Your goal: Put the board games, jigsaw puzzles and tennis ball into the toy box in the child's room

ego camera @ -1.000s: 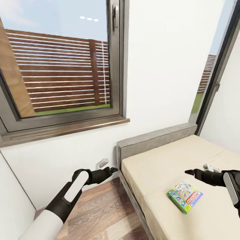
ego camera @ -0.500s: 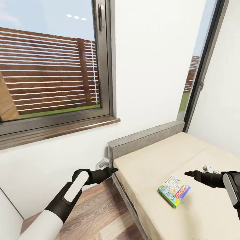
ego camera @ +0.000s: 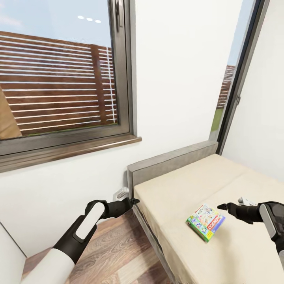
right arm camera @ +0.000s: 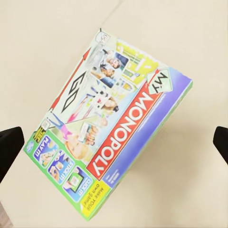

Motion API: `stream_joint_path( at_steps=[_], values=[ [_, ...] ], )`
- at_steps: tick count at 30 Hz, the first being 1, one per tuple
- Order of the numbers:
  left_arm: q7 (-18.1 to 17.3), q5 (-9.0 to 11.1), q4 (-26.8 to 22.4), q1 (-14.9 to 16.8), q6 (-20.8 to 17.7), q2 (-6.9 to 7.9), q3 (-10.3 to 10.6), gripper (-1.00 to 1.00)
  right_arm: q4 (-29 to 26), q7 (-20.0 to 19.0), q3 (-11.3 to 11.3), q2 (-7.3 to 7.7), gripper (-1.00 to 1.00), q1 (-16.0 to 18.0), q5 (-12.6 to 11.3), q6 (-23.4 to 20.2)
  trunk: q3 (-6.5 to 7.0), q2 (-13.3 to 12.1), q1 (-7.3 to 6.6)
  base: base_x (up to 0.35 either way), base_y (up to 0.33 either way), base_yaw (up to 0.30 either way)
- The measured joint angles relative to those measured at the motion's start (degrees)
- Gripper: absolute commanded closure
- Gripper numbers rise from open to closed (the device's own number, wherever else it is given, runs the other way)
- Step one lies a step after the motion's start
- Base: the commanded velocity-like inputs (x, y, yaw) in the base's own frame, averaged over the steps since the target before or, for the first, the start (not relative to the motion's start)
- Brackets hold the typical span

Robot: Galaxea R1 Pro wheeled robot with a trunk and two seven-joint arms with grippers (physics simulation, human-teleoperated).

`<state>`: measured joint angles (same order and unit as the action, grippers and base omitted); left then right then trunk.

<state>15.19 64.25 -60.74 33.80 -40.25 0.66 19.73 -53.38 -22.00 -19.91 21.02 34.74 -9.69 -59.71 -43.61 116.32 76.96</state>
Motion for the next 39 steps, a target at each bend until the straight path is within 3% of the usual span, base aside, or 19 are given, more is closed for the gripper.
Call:
stream_joint_path(
  at_steps=[8,28,39],
  values=[
    [0.00,0.05,0.00,-0.01,0.00,0.06,0.00,-1.00,1.13,0.61,0.18,-0.32,-1.00,0.50,0.06,0.00,-1.44,3.21,1.76,0.000,0.000,-0.003],
    [0.00,0.10,0.00,-0.08,0.00,0.08,0.00,-1.00,2.74,1.80,0.39,-0.71,-1.00,0.72,0.05,-0.01,-1.44,3.22,1.76,0.000,0.000,0.000],
    [0.00,0.02,0.00,-0.10,0.00,0.06,0.00,-1.00,4.26,2.97,0.40,-0.77,-1.00,1.76,-0.01,-0.01,-3.41,7.62,4.17,0.000,0.000,0.000]
  ],
)
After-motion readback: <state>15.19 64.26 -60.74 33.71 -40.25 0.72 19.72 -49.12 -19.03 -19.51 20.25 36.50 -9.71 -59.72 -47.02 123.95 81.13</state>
